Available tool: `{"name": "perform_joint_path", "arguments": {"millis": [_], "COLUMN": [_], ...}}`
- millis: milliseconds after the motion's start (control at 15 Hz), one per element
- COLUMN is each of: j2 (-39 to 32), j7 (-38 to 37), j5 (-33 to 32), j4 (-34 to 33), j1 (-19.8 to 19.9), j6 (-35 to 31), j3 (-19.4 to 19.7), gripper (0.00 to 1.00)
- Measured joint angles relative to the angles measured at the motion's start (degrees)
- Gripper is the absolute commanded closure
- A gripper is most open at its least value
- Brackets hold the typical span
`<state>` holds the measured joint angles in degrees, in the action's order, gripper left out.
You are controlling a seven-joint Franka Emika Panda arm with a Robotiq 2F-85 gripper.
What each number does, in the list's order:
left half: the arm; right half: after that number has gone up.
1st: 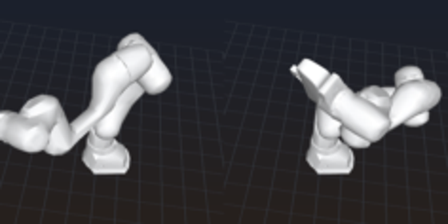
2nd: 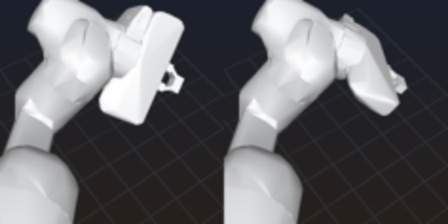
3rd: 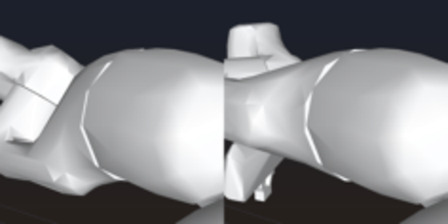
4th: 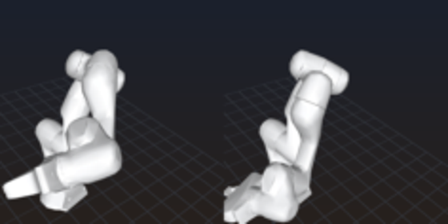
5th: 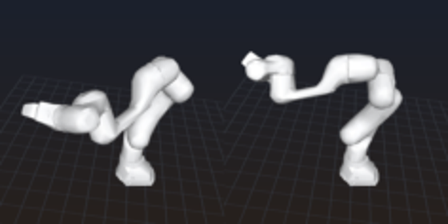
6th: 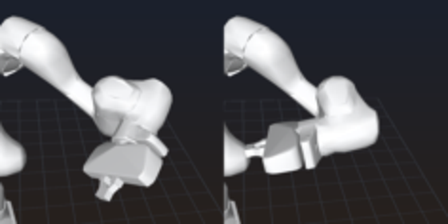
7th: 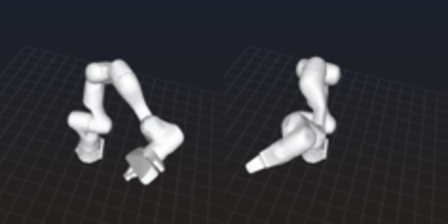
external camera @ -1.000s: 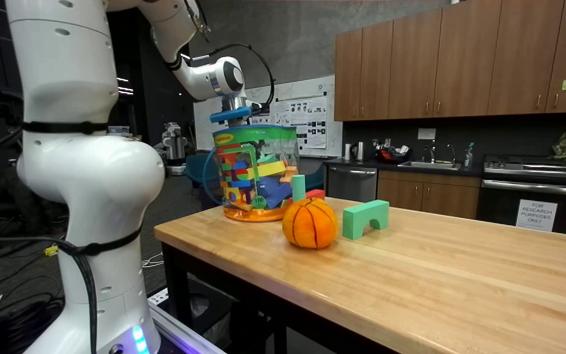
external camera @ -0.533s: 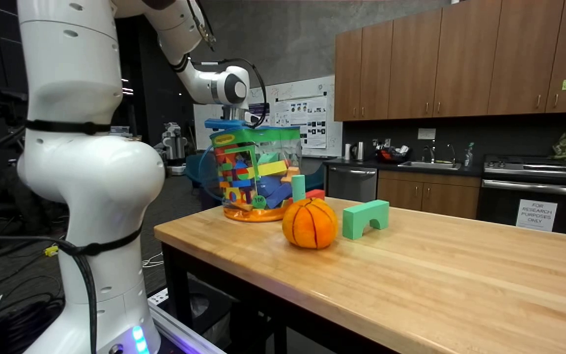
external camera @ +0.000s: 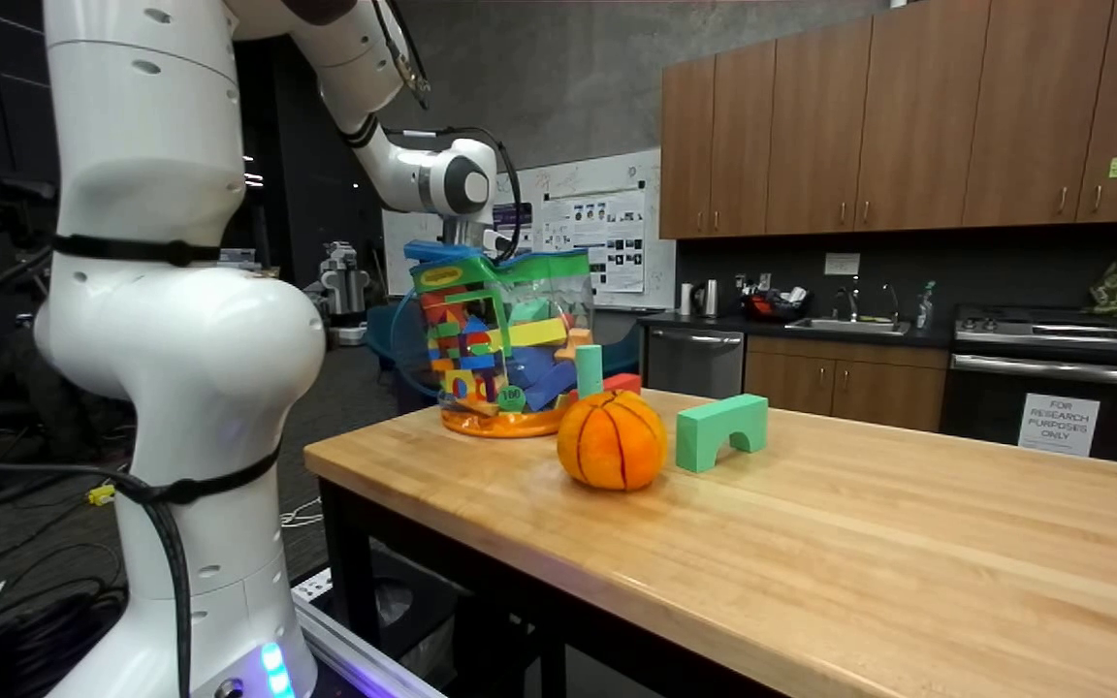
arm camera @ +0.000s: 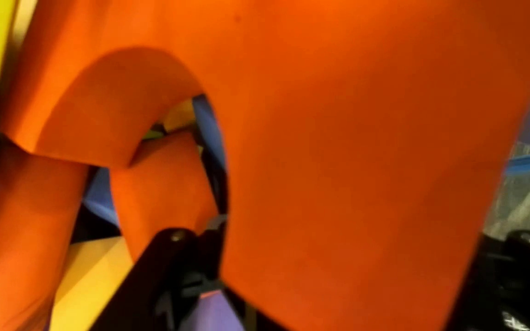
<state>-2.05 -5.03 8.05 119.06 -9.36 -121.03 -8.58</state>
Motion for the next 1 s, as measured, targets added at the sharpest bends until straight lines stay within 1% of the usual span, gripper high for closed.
{"name": "perform_joint_path", "arguments": {"millis": [67,200,400,533,600,733,800,1000], "j2": [0.01,0.02,0.00,-0.03,-0.02,0.11,1.21,7.84], "j7": [-0.06,-0.07,-0.07,-0.02,0.23,1.71,2.91,6.72], "j5": [0.00,0.00,-0.09,-0.32,-0.76,-2.28,-3.03,-5.91], "j4": [0.03,0.02,0.16,0.23,0.25,0.40,0.40,0.61], "j1": [0.00,0.00,0.00,-0.05,-0.09,-0.21,-0.08,0.85], "j6": [0.00,0.00,0.00,-0.07,-0.19,-0.78,0.21,3.62], "j3": [0.05,0.07,0.06,-0.01,-0.12,-0.33,-0.21,0.64], "gripper": [0.67,0.69,0.80,0.83,0.86,0.88,0.91,0.92]}}
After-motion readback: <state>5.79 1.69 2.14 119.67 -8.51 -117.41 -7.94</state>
